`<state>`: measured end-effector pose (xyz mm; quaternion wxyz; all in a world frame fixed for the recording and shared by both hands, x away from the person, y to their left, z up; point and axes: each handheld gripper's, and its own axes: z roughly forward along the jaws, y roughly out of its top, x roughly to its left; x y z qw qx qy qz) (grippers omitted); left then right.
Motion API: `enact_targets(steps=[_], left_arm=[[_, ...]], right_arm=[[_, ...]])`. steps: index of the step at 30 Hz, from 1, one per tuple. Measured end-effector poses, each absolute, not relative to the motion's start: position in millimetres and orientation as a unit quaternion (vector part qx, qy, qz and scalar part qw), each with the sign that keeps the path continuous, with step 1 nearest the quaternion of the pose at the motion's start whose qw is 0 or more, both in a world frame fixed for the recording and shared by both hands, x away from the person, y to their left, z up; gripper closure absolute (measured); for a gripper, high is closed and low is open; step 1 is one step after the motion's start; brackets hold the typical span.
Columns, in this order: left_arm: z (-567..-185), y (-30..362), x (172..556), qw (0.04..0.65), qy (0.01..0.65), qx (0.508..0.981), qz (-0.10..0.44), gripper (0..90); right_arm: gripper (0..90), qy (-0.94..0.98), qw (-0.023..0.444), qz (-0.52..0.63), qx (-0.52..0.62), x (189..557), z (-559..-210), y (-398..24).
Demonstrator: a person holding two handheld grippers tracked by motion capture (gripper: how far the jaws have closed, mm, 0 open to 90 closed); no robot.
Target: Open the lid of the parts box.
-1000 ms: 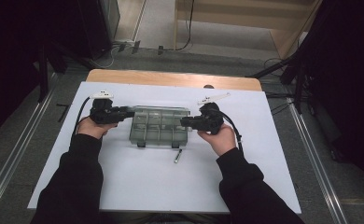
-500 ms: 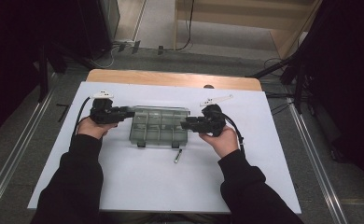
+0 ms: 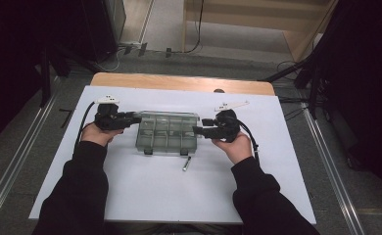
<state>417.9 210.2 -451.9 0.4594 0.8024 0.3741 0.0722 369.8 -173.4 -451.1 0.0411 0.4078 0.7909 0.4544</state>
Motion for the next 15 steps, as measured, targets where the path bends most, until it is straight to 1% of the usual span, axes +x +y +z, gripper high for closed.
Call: enact_targets(steps=[4,8,15], left_arm=[[-452,210,418,0.458,0.375,0.803,0.072,64.9],[-452,210,417,0.457,0.375,0.803,0.072,64.8],[-452,210,418,0.458,0.377,0.802,0.072,64.8]], right_arm=[[38.2,0.781,0.037,0.465,0.414,371,-455,-174],[38.2,0.778,0.061,0.470,0.413,375,-458,-174],[41.8,0.779,0.079,0.463,0.415,386,-464,-171]])
